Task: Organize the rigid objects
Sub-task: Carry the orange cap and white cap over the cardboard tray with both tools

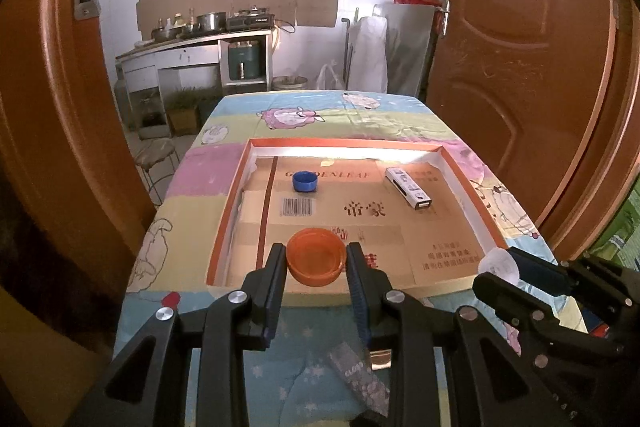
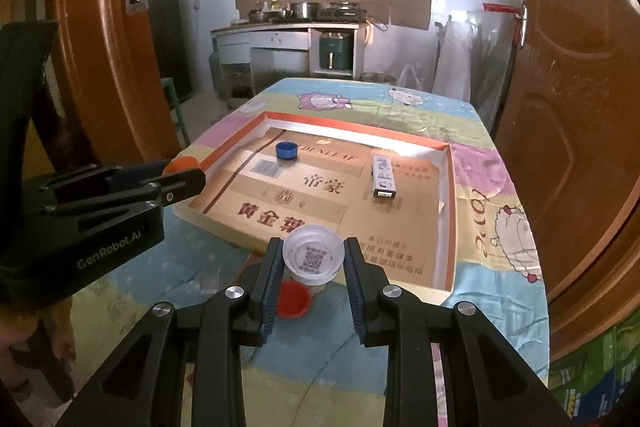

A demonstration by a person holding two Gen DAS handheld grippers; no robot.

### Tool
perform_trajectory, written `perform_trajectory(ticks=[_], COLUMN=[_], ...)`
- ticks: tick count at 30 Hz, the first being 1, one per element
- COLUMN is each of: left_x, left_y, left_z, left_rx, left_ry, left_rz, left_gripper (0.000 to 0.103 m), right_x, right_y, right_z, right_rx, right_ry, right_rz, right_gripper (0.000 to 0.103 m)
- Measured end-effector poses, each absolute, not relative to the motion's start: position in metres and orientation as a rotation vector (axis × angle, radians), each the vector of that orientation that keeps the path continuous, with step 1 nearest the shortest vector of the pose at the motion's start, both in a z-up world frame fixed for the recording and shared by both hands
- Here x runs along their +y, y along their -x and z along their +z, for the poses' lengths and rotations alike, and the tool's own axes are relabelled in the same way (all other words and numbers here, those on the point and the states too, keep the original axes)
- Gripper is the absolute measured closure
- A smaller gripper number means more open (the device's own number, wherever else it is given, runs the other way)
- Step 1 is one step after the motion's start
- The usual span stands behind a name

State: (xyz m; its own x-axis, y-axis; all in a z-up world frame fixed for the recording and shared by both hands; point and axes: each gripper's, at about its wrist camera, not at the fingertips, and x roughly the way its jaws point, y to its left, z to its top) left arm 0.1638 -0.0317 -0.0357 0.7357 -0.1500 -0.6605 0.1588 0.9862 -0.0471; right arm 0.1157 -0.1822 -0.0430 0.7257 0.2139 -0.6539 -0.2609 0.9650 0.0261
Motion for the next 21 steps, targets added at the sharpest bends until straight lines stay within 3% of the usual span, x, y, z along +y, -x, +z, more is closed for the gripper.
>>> perform_trajectory(ticks=[21], left_x=[-0.06], left_y=[-0.227], left_z=[-0.042], left_rx=[0.792], left_ry=[-0.036], left_rz=[-0.205], left_gripper=[0.072], right_x=[-0.211], right_y=[-0.175], right_z=[-0.044], right_rx=[0.759], right_ry=[0.03], right_rz=[0.218], right_gripper=[0.073])
